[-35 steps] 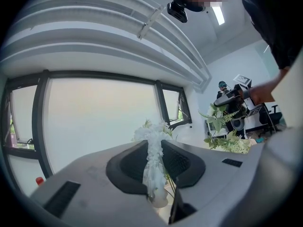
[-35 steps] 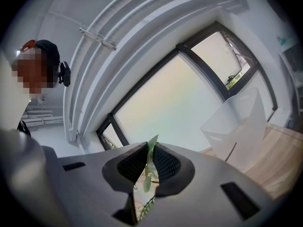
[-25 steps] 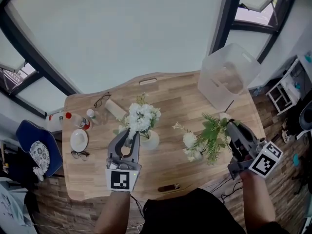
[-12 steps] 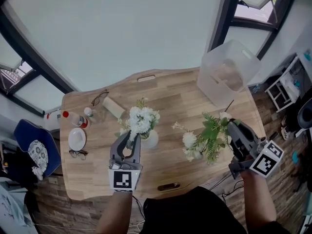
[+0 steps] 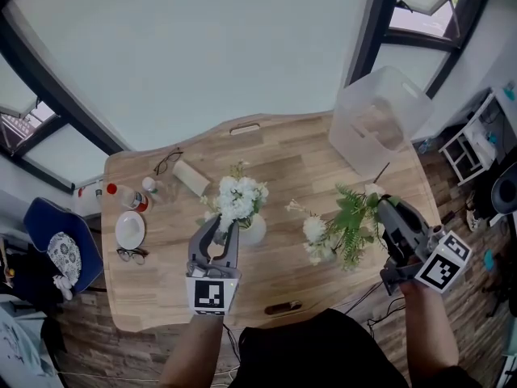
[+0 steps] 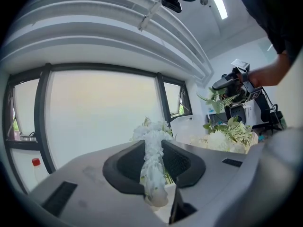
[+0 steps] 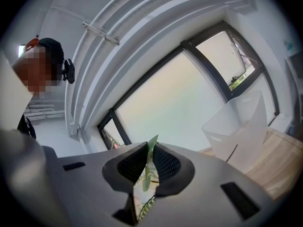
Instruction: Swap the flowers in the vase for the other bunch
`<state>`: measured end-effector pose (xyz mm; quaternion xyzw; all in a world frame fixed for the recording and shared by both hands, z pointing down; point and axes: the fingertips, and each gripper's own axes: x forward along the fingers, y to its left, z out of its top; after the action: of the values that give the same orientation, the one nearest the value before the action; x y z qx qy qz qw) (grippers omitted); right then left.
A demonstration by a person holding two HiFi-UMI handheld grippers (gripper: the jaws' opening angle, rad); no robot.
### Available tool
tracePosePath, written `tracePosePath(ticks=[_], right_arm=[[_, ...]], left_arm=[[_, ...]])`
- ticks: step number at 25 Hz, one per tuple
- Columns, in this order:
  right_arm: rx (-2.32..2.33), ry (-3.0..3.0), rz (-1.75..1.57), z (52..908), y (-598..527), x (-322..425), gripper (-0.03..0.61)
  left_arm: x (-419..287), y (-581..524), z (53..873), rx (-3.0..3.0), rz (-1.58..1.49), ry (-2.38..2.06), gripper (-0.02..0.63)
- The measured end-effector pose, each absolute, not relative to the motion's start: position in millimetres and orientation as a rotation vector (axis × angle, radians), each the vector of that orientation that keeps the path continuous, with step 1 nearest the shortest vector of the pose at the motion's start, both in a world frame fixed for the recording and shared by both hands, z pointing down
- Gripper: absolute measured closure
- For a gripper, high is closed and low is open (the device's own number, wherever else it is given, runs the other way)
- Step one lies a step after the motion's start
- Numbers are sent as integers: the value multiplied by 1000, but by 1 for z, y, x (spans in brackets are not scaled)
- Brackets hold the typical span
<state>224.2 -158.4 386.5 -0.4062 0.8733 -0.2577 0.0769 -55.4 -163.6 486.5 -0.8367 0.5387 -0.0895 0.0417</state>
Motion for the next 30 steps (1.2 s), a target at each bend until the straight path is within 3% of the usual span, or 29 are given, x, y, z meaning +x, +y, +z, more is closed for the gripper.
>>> tracePosePath(ticks=[20, 30], right_arm=[[-1159, 2576, -717, 366, -156, 191, 522], [-1117, 2583, -668, 343, -150, 169, 522]], left_arm=[[-67, -145, 437, -2597, -117, 1565, 389], [-114, -129, 408, -2523, -96, 1623, 387]])
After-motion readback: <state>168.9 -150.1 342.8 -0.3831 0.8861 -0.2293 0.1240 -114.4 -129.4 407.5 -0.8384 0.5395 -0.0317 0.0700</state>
